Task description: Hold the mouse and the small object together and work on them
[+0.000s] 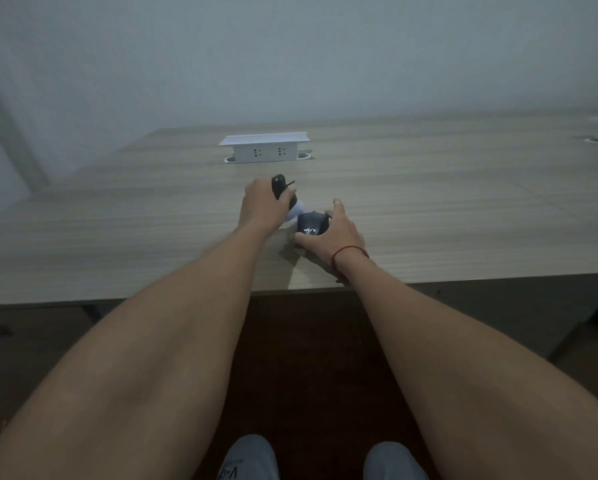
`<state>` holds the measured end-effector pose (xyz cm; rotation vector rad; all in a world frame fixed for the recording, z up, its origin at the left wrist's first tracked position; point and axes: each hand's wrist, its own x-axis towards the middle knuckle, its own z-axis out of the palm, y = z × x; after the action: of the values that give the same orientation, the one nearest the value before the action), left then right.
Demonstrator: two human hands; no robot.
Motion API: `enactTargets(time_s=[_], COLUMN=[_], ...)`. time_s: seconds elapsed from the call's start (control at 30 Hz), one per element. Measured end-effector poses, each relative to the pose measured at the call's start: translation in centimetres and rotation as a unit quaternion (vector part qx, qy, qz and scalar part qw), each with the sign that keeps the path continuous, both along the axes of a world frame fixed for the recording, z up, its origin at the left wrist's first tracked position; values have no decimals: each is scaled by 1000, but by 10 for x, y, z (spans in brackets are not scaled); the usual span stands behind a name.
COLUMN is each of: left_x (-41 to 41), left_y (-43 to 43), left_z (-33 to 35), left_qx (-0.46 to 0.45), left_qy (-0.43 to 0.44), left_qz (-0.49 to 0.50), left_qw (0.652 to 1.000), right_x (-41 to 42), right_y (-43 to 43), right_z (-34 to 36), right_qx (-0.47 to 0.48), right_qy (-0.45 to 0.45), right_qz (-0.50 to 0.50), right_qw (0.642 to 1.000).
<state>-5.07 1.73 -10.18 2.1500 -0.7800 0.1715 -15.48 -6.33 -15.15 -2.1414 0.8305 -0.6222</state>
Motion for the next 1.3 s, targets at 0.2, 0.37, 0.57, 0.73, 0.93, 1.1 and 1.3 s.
enactTargets(time_s=[0.2, 0.37, 0.57, 0.73, 0.93, 1.1, 1.3], left_x=[-2, -8, -16, -18, -16, -10, -3], left_y=[4, 2, -4, -11, -8, 0, 5], left_z=[-2, 1, 22, 24, 20, 11, -12], left_qx=[6, 43, 24, 91, 81, -25, 3], left_qy=[16, 8, -20, -1, 28, 56, 69], left_qz=[-5, -6, -70, -41, -36, -42, 53], left_qw=[1000, 999, 997, 995, 996, 997, 996], right_x=[-3, -4, -5, -5, -2, -1, -4], right_y=[-1, -1, 0, 1, -1, -4, -1], right_z=[1, 1, 0, 1, -2, -3, -1], right_qx=[-3, -28, -19, -12, 6, -22, -85], right_qy=[2, 15, 9, 11, 11, 24, 30], right_qz=[25, 36, 51, 37, 36, 34, 54], right_qw=[1000, 999, 998, 999, 999, 999, 994])
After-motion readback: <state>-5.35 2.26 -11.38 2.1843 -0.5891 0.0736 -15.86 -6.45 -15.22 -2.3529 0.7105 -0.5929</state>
